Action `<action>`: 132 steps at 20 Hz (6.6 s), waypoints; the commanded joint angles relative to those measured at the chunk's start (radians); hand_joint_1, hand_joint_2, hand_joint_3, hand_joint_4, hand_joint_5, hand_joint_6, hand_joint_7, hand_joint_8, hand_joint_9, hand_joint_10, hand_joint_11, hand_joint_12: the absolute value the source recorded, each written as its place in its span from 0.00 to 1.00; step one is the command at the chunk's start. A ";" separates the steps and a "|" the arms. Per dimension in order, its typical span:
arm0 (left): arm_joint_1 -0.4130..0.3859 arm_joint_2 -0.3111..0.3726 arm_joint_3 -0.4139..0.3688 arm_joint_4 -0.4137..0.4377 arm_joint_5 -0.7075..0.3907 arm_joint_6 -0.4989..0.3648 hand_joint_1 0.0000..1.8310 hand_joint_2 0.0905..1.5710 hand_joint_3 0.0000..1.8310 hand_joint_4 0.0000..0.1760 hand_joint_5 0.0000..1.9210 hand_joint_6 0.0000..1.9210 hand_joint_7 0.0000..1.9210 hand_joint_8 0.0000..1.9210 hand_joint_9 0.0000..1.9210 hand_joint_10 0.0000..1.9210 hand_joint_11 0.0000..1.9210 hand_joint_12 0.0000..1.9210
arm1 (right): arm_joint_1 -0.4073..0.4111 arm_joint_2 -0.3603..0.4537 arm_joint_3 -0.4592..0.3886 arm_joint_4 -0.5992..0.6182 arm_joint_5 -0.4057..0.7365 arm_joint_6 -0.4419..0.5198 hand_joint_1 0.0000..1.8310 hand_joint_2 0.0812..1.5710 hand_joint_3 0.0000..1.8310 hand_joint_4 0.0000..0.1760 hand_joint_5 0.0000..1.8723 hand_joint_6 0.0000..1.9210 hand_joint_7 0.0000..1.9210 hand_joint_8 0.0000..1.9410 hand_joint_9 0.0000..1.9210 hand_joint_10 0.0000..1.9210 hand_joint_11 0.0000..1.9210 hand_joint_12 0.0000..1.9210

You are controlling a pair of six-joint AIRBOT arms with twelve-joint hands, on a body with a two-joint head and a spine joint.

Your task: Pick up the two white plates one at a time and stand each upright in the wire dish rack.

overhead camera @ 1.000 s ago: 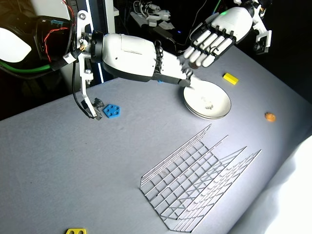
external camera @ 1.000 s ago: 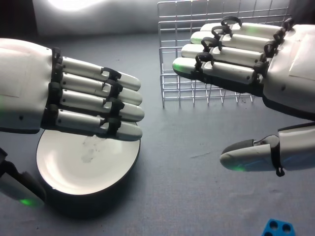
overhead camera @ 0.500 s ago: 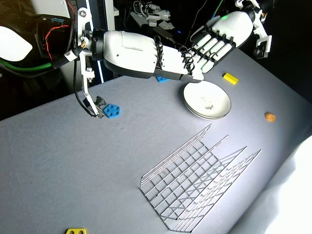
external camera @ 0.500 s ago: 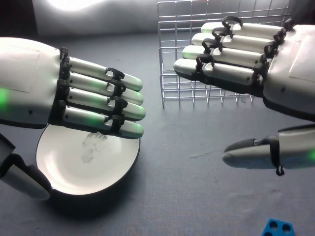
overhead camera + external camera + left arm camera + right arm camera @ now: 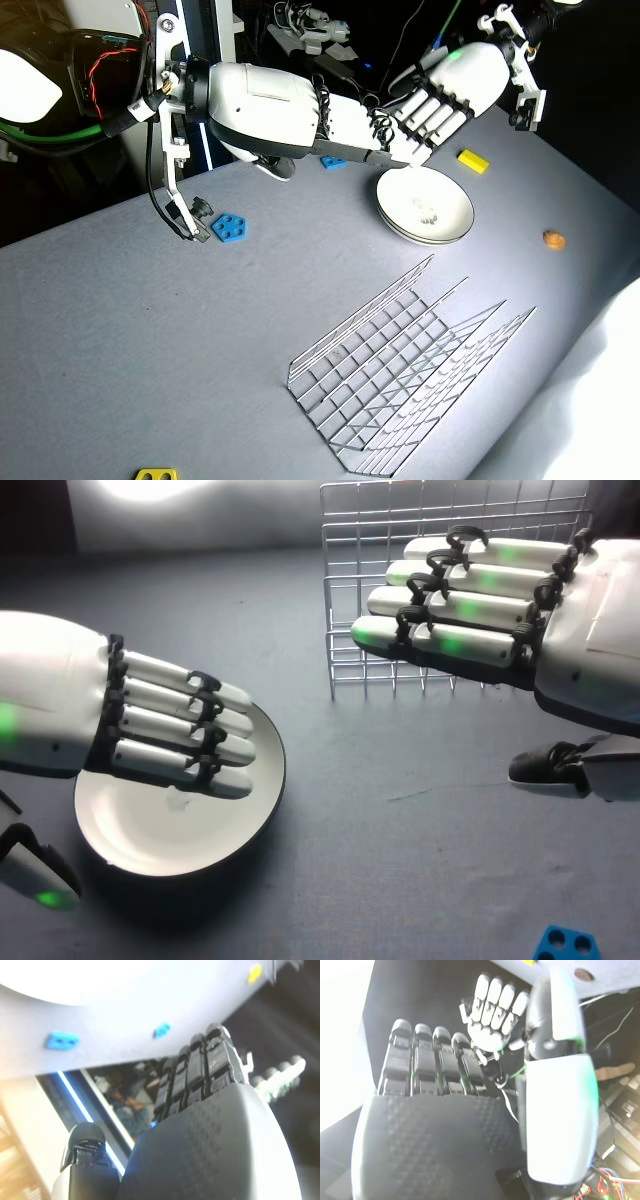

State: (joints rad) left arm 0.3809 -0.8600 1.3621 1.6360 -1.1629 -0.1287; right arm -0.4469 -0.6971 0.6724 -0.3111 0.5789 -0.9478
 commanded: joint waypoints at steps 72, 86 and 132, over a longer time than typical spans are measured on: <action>0.304 -0.186 0.146 -0.183 0.076 0.105 0.00 0.70 0.00 0.00 0.00 0.00 0.00 0.00 0.00 0.00 0.00 0.00 | -0.093 -0.490 0.295 -0.021 0.148 -0.284 0.58 0.67 0.00 0.00 0.04 0.01 0.00 0.00 0.00 0.00 0.00 0.00; 0.305 -0.186 0.141 -0.184 0.076 0.104 0.00 0.71 0.00 0.00 0.00 0.00 0.00 0.00 0.00 0.00 0.00 0.00 | -0.103 -0.652 0.482 -0.016 0.181 -0.309 0.52 0.71 0.01 0.00 0.07 0.01 0.03 0.01 0.00 0.00 0.00 0.00; 0.065 0.024 0.196 -0.125 0.033 -0.143 0.00 0.71 0.00 0.00 0.00 0.00 0.00 0.00 0.00 0.00 0.00 0.00 | -0.045 -0.654 0.431 0.010 0.285 -0.329 0.68 0.66 0.00 0.15 0.57 0.46 0.60 0.34 0.64 0.00 0.44 0.41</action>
State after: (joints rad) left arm 0.4549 -0.8455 1.5551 1.5829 -1.0946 -0.2680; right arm -0.5026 -1.3495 1.1027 -0.3038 0.7376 -1.2716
